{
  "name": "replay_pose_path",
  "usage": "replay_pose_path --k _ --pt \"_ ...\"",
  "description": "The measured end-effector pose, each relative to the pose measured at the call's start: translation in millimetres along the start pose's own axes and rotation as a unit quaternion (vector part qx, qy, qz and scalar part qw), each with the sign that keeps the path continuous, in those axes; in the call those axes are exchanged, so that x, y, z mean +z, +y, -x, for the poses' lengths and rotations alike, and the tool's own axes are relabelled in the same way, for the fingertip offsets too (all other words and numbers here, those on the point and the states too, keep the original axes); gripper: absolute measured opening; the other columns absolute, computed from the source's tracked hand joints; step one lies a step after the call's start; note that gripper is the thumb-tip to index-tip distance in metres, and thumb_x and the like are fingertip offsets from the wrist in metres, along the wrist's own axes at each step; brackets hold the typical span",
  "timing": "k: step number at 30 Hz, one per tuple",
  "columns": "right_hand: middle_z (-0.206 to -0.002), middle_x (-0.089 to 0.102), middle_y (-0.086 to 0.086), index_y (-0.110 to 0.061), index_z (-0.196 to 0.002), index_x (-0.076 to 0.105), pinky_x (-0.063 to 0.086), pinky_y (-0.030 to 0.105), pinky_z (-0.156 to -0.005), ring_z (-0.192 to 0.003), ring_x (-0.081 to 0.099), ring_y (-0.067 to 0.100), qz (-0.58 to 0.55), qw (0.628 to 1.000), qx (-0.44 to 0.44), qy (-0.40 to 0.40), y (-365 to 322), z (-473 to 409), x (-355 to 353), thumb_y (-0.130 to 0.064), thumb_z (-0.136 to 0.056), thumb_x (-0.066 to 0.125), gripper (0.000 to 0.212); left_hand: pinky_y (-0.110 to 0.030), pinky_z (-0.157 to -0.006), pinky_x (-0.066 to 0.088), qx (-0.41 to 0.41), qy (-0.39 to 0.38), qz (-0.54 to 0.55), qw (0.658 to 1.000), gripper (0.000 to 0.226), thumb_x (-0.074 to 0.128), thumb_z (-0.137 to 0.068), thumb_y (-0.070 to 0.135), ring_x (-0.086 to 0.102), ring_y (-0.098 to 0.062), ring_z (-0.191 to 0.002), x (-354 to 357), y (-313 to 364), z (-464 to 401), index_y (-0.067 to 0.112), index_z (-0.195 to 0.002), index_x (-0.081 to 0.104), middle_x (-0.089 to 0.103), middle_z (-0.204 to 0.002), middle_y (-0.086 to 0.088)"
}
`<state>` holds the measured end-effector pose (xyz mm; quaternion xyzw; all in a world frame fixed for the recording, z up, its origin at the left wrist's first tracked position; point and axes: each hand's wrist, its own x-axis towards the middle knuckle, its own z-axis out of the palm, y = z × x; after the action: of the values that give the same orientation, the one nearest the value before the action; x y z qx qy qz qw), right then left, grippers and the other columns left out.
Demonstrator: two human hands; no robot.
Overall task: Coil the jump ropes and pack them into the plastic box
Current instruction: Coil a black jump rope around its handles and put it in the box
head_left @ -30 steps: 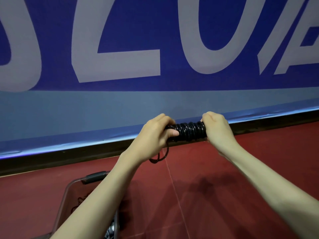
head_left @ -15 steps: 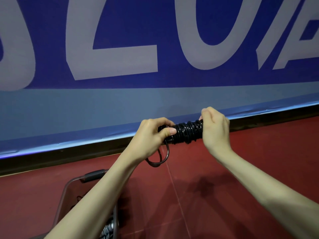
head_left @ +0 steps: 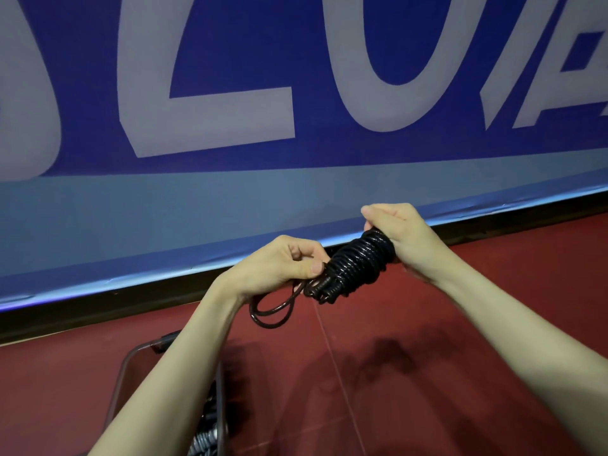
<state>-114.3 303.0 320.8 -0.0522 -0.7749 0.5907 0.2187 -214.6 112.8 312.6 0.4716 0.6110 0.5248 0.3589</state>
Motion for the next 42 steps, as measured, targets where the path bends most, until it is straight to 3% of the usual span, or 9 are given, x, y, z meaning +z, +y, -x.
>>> replay_pose_path --k 7,10,14,19,23,28,35,38,42 --pt "-0.044 0.037 -0.005 -0.011 -0.059 0.044 0.03 0.017 -0.041 -0.04 0.034 0.008 -0.139 0.986 0.072 0.057 7 -2 2 -0.015 -0.1 0.047 0.041 -0.014 -0.06 0.043 0.006 0.023 0.007 1.0 0.007 0.069 -0.086 0.025 0.051 -0.006 -0.056 -4 8 0 0.024 -0.08 0.073 0.063 -0.067 0.006" --pt "-0.048 0.035 -0.003 -0.018 -0.063 0.04 0.022 0.018 -0.043 -0.038 0.033 0.01 -0.269 0.945 0.139 0.122 11 -9 1 -0.015 -0.097 0.051 0.036 -0.015 -0.06 0.043 -0.013 0.078 -0.021 0.997 0.014 0.062 -0.09 0.005 0.05 -0.006 -0.056 -6 5 -3 0.016 -0.087 0.069 0.065 -0.069 0.004" --pt "-0.038 0.021 -0.002 -0.018 -0.061 0.029 0.007 0.018 -0.045 -0.027 0.014 0.01 -0.344 0.885 0.255 0.184 17 -14 6 -0.001 -0.088 0.036 0.033 -0.017 -0.062 0.043 -0.052 0.162 -0.048 0.984 0.019 0.053 -0.095 0.002 0.051 -0.008 -0.06 6 -15 -11 0.013 -0.095 0.069 0.064 -0.077 0.005" --pt "-0.039 0.022 -0.002 -0.016 -0.059 0.032 0.009 0.017 -0.035 -0.027 0.014 0.01 -0.396 0.809 0.356 0.249 29 -16 5 -0.004 -0.088 0.035 0.031 -0.03 -0.083 0.056 -0.065 0.211 0.022 0.975 0.02 0.043 -0.099 0.0 0.07 -0.02 -0.085 18 -28 -22 0.005 -0.11 0.059 0.07 -0.097 -0.009" --pt "-0.038 0.022 -0.003 -0.016 -0.058 0.032 0.009 0.017 -0.034 -0.026 0.014 0.01 -0.425 0.782 0.359 0.282 36 -21 -6 -0.008 -0.091 0.033 0.034 -0.029 -0.077 0.058 -0.07 0.254 0.047 0.964 0.011 0.055 -0.094 0.0 0.073 -0.019 -0.083 21 -26 -27 0.006 -0.085 0.053 0.074 -0.098 -0.015" --pt "-0.039 0.022 -0.004 -0.016 -0.059 0.032 0.009 0.016 -0.035 -0.027 0.014 0.01 -0.433 0.763 0.367 0.31 49 -26 -18 -0.009 -0.091 0.031 0.033 -0.028 -0.076 0.059 -0.064 0.287 0.181 0.938 0.019 0.059 -0.094 0.011 0.072 -0.026 -0.09 15 -30 -28 0.001 -0.077 0.062 0.069 -0.084 -0.009" --pt "-0.037 0.021 -0.004 -0.017 -0.061 0.03 0.01 0.014 -0.036 -0.027 0.014 0.01 -0.439 0.745 0.383 0.325 66 -31 -17 -0.009 -0.089 0.029 0.029 -0.034 -0.101 0.046 -0.012 0.302 0.342 0.89 0.033 0.051 -0.095 0.018 0.065 -0.016 -0.088 10 -51 -26 0.009 -0.069 0.07 0.066 -0.08 -0.006" --pt "-0.036 0.021 -0.004 -0.016 -0.06 0.03 0.011 0.014 -0.035 -0.026 0.014 0.01 -0.445 0.74 0.381 0.33 67 -32 -11 -0.009 -0.089 0.03 0.03 -0.033 -0.098 0.046 -0.004 0.314 0.371 0.874 0.028 0.048 -0.097 0.017 0.065 -0.017 -0.091 5 -52 -29 0.01 -0.074 0.063 0.067 -0.082 -0.005" --pt "-0.038 0.021 -0.004 -0.016 -0.061 0.031 0.011 0.016 -0.036 -0.029 0.014 0.01 -0.436 0.74 0.381 0.343 68 -37 -6 -0.005 -0.086 0.028 0.027 -0.024 -0.08 0.048 -0.045 0.407 0.328 0.851 0.024 0.048 -0.1 0.016 0.061 -0.018 -0.084 -3 -51 -32 0.007 -0.083 0.062 0.063 -0.081 -0.005"
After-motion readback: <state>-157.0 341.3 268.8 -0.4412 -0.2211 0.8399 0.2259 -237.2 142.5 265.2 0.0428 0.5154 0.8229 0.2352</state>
